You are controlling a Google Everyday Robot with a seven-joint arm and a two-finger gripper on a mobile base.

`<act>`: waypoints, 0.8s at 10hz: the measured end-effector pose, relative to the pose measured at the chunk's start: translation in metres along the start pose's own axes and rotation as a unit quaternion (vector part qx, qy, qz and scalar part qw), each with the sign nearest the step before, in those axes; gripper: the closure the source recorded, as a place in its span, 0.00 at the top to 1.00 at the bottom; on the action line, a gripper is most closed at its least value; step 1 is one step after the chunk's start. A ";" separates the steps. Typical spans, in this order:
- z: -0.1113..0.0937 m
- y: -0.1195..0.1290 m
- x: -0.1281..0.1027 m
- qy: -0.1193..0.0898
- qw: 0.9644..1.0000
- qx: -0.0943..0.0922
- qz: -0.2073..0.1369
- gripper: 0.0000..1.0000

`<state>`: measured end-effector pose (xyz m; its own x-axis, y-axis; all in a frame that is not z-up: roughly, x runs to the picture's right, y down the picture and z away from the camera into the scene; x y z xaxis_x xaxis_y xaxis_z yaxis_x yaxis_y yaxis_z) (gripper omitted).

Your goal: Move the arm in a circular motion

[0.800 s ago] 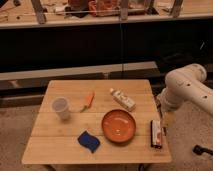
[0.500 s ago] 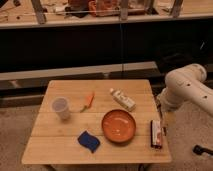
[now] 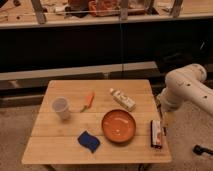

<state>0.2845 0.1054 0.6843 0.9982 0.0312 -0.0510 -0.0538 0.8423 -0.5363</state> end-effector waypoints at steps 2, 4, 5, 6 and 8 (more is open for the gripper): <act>0.000 0.000 0.000 0.000 1.000 0.000 0.000 0.80; 0.000 0.000 0.000 0.000 1.000 0.000 0.000 0.80; 0.000 0.000 0.000 0.000 1.000 0.000 0.000 0.80; 0.000 0.001 -0.001 0.000 1.000 0.000 -0.002 0.80; -0.003 0.007 -0.020 0.004 1.000 0.003 -0.019 0.80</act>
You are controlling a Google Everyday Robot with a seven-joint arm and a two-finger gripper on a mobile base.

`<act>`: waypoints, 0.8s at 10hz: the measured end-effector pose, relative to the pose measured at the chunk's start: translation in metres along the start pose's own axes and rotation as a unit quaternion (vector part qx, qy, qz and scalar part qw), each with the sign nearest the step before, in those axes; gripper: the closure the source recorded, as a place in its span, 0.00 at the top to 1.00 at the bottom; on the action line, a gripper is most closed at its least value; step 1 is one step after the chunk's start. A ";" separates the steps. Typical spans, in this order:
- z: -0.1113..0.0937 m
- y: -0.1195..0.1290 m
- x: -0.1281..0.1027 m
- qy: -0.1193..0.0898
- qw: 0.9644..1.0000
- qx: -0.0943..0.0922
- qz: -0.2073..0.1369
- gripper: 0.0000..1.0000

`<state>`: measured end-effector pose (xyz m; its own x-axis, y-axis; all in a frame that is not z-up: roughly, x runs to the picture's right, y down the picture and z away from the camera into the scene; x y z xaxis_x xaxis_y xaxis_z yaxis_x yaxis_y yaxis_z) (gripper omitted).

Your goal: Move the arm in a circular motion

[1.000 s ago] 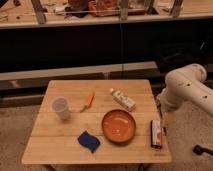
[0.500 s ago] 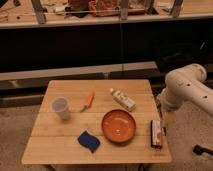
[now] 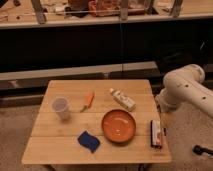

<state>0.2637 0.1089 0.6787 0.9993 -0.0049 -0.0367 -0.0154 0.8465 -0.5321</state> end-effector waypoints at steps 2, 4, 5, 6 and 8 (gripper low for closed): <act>-0.003 0.004 -0.029 0.005 1.000 0.005 -0.020 0.80; -0.006 0.009 -0.046 0.008 0.999 0.009 -0.038 0.80; -0.008 0.010 -0.052 0.010 0.999 0.010 -0.043 0.80; -0.010 0.011 -0.066 0.008 0.999 0.012 -0.051 0.80; -0.013 0.019 -0.092 0.005 0.997 0.016 -0.071 0.80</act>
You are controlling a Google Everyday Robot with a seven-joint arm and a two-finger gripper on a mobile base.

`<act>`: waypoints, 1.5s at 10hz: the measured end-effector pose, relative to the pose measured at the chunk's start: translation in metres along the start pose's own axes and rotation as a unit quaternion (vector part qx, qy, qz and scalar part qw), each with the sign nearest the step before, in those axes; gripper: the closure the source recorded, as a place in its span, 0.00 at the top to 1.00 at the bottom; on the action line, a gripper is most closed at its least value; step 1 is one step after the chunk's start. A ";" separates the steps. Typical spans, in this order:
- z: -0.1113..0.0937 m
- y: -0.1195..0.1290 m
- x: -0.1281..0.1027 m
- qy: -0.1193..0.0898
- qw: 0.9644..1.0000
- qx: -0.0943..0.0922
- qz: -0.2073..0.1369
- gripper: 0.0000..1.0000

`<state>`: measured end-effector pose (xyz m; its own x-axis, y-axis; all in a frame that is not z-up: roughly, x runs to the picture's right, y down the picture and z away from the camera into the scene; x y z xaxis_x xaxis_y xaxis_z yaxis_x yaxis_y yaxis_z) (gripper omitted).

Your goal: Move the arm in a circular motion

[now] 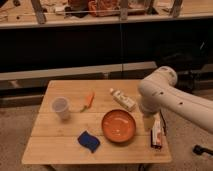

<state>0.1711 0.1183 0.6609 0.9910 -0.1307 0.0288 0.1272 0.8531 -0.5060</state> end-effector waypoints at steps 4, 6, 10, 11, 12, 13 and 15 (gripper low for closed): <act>-0.006 0.008 -0.033 -0.001 0.999 0.004 -0.035 0.80; -0.008 0.008 -0.066 -0.003 0.998 0.008 -0.059 0.80; -0.013 -0.003 -0.115 -0.012 0.996 0.012 -0.090 0.80; -0.014 -0.009 -0.124 -0.011 0.996 0.016 -0.092 0.80; -0.014 -0.014 -0.130 -0.012 0.995 0.020 -0.095 0.80; -0.014 -0.019 -0.137 -0.014 0.995 0.023 -0.099 0.80; -0.014 -0.026 -0.138 -0.013 0.994 0.023 -0.105 0.80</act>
<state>0.0309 0.1070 0.6577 0.9428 -0.2964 0.1526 0.3333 0.8307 -0.4458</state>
